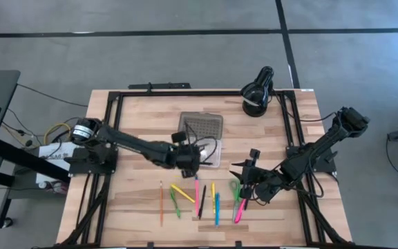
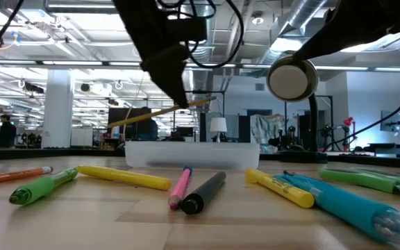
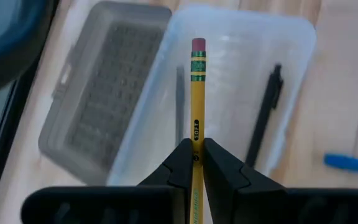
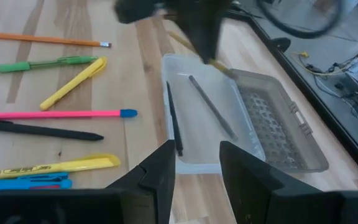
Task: Pick & place school supplies into a supply box
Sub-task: Put the yellow pencil into the transparent supply box, then put the right black pen into the transparent supply box
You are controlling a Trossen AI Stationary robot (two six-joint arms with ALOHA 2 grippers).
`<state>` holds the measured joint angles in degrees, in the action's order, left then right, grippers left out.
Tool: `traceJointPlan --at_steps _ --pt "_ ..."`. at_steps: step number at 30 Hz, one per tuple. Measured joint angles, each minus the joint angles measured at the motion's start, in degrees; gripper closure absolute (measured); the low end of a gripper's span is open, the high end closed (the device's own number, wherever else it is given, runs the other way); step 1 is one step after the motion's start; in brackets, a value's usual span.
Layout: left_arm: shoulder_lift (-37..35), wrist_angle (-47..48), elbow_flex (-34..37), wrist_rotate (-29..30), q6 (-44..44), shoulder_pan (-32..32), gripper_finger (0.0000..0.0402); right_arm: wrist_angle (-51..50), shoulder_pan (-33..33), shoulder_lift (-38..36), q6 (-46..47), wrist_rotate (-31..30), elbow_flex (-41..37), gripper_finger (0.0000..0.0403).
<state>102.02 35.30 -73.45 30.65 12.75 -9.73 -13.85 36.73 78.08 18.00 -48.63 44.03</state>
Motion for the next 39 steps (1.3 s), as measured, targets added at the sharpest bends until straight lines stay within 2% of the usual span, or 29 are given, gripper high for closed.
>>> traceJointPlan --at_steps 12,26,31,39 --pt "0.28 -13.9 0.87 -11.04 -6.45 7.82 0.0384 -0.22 0.0 0.0 0.0 0.76 0.0 0.0282" --pt "0.31 -13.56 0.94 -13.9 -2.48 10.2 0.0381 -0.22 0.02 0.0 0.84 0.9 0.0 0.0282" --pt "0.31 -13.59 0.94 -13.9 -2.39 10.2 0.0358 -0.22 0.02 0.0 1.11 0.91 0.0 0.0282" --pt "0.33 -13.58 0.96 -13.87 -2.98 10.19 0.0296 -0.24 0.02 0.0 1.68 2.35 0.0 0.0282"
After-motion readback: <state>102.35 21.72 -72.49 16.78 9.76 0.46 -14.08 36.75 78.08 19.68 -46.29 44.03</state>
